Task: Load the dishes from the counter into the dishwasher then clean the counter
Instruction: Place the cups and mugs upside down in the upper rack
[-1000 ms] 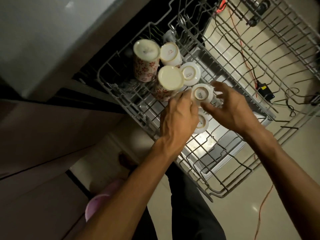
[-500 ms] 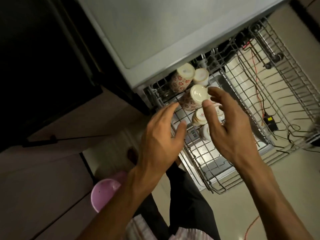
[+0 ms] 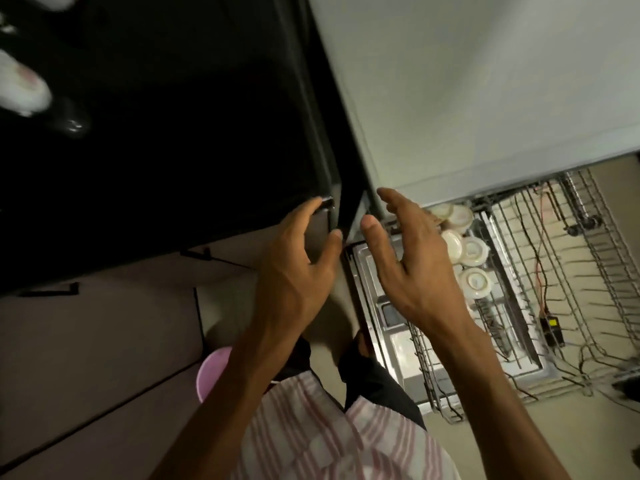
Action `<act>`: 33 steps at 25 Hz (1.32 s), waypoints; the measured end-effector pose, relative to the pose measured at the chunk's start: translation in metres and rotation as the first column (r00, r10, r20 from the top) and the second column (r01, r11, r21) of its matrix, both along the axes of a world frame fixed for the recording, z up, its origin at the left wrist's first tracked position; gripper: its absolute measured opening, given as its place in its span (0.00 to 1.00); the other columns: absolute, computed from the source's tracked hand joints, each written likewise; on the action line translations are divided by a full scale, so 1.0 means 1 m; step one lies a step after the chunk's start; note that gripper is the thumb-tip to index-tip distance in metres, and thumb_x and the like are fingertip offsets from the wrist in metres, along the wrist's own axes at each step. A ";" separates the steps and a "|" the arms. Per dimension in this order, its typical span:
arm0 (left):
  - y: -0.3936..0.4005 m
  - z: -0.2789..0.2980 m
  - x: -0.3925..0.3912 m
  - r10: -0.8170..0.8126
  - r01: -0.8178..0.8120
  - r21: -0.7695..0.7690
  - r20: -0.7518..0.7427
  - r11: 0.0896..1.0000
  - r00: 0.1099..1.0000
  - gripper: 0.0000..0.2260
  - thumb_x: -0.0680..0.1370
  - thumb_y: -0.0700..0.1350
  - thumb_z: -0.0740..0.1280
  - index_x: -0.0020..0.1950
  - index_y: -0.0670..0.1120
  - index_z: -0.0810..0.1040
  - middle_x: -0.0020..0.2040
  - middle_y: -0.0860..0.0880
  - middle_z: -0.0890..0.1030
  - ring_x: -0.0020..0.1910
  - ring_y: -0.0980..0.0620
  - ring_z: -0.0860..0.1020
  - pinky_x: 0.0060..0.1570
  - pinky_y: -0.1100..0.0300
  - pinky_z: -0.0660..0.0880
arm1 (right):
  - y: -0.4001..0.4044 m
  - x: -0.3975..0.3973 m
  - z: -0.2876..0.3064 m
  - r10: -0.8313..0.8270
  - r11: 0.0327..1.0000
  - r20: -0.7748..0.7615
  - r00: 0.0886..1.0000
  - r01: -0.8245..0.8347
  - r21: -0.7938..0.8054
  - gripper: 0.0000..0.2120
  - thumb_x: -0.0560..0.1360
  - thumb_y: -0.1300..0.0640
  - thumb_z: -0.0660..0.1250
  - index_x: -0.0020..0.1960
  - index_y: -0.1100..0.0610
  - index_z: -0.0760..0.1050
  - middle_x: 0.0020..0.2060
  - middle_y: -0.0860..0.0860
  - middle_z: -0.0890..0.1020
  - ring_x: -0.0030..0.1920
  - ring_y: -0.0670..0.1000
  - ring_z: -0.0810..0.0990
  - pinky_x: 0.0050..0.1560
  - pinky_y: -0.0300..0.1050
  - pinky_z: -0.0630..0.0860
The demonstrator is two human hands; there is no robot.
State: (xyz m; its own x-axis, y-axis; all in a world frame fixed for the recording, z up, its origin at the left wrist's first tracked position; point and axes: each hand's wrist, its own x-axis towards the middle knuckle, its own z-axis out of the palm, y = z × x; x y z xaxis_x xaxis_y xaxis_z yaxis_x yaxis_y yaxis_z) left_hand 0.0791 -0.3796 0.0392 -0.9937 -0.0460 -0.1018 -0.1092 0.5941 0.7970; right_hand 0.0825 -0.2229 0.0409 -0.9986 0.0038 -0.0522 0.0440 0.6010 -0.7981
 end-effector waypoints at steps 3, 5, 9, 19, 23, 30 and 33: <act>-0.030 0.011 -0.008 0.090 -0.090 -0.013 -0.037 0.996 0.995 0.23 0.79 0.49 0.67 0.73 0.47 0.70 0.71 0.50 0.73 0.65 0.65 0.66 0.58 0.83 0.60 | -0.030 -0.016 0.015 0.076 0.997 0.002 0.997 -0.076 -0.003 0.26 0.81 0.42 0.56 0.75 0.52 0.62 0.71 0.49 0.70 0.68 0.42 0.67 0.64 0.36 0.65; -0.052 0.019 -0.012 0.162 -0.163 0.000 -0.044 0.987 0.986 0.23 0.79 0.49 0.67 0.73 0.47 0.70 0.71 0.50 0.72 0.65 0.65 0.66 0.57 0.84 0.60 | -0.053 -0.026 0.025 0.124 0.992 -0.002 0.992 -0.124 -0.001 0.27 0.80 0.40 0.56 0.75 0.50 0.61 0.71 0.49 0.69 0.69 0.45 0.67 0.65 0.43 0.70; -0.095 0.031 -0.018 0.308 -0.306 0.041 -0.024 0.951 0.951 0.22 0.80 0.49 0.66 0.73 0.49 0.69 0.71 0.52 0.71 0.64 0.66 0.65 0.52 0.85 0.61 | -0.096 -0.044 0.037 0.235 0.972 -0.021 0.972 -0.235 0.005 0.27 0.80 0.39 0.55 0.76 0.48 0.60 0.72 0.47 0.67 0.70 0.42 0.65 0.64 0.39 0.70; -0.186 0.041 -0.062 0.545 -0.537 0.112 -0.053 0.836 0.837 0.20 0.80 0.50 0.66 0.71 0.48 0.72 0.69 0.50 0.75 0.67 0.56 0.71 0.60 0.68 0.68 | -0.213 -0.101 0.033 0.470 0.882 -0.093 0.878 -0.463 0.086 0.26 0.82 0.42 0.56 0.73 0.56 0.65 0.67 0.53 0.73 0.65 0.50 0.74 0.62 0.48 0.75; -0.221 0.035 -0.067 0.614 -0.606 0.109 -0.069 0.788 0.786 0.19 0.79 0.49 0.67 0.69 0.47 0.74 0.66 0.49 0.77 0.66 0.54 0.73 0.62 0.60 0.71 | -0.269 -0.149 0.025 0.548 0.831 -0.066 0.834 -0.534 0.158 0.24 0.81 0.47 0.59 0.73 0.58 0.66 0.67 0.56 0.74 0.63 0.53 0.76 0.61 0.47 0.75; -0.261 0.029 -0.068 0.658 -0.644 0.149 -0.072 0.750 0.749 0.19 0.79 0.48 0.67 0.69 0.46 0.74 0.66 0.48 0.77 0.66 0.53 0.73 0.63 0.60 0.71 | -0.376 -0.236 0.029 0.630 0.701 0.086 0.772 -0.613 0.364 0.29 0.79 0.51 0.62 0.77 0.54 0.57 0.68 0.59 0.70 0.64 0.59 0.74 0.61 0.54 0.74; -0.274 0.028 -0.068 0.685 -0.671 0.173 -0.030 0.721 0.728 0.19 0.79 0.49 0.67 0.69 0.47 0.74 0.67 0.49 0.76 0.67 0.54 0.72 0.64 0.61 0.70 | -0.410 -0.258 0.026 0.631 0.648 0.147 0.762 -0.622 0.440 0.30 0.79 0.51 0.61 0.78 0.51 0.54 0.68 0.60 0.69 0.65 0.61 0.73 0.61 0.56 0.74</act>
State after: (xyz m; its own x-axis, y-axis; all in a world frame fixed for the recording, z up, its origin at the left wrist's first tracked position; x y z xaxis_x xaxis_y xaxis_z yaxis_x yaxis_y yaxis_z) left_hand 0.0110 -0.6534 0.0671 -0.7067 -0.7032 -0.0780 -0.3662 0.2691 0.8908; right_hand -0.1752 -0.6330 0.0673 -0.7725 -0.6055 -0.1914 -0.4859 0.7577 -0.4357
